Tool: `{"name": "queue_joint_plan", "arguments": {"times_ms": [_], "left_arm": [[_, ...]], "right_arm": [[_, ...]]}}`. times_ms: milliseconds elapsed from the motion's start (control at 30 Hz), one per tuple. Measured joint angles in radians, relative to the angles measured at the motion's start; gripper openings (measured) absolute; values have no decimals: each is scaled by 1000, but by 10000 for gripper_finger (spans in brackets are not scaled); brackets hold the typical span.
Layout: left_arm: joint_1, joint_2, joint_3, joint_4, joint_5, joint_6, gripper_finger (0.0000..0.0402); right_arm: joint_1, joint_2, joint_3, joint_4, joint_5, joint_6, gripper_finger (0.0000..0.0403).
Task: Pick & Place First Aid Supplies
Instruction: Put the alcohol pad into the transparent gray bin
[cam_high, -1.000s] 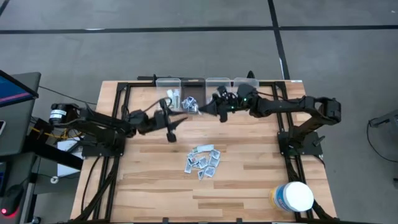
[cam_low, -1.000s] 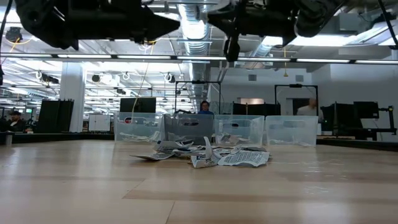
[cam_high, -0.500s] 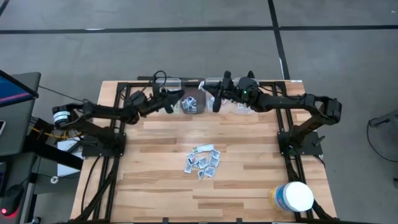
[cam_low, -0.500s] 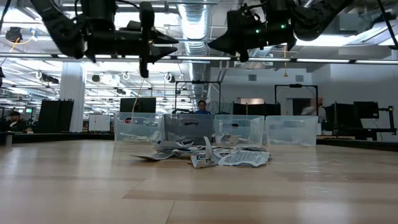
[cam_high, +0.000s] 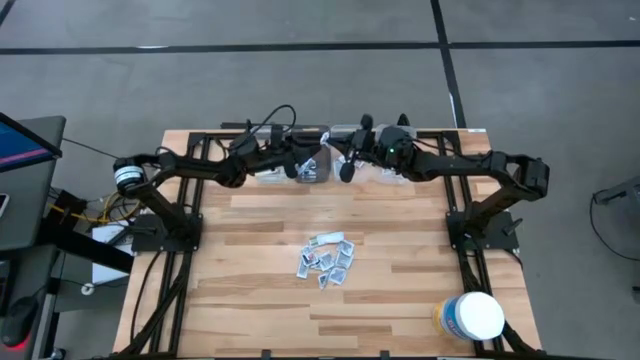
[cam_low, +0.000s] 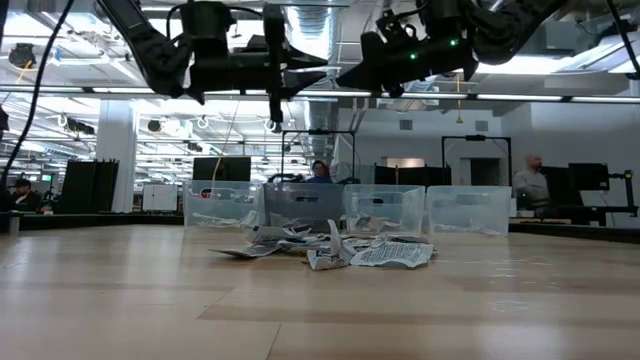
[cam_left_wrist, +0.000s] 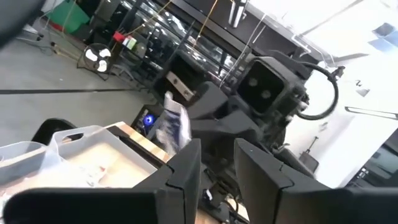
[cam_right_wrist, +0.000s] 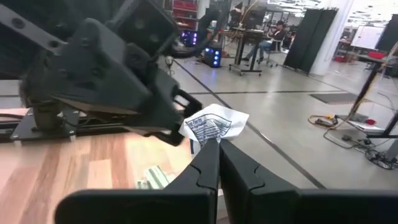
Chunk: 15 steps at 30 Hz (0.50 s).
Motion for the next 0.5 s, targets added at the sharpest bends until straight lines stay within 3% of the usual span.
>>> {"name": "queue_joint_plan", "arguments": {"times_ms": [500], "left_arm": [[4, 2, 2, -3, 1, -2, 97]], "right_arm": [[73, -4, 0, -12, 142, -1, 1]]}}
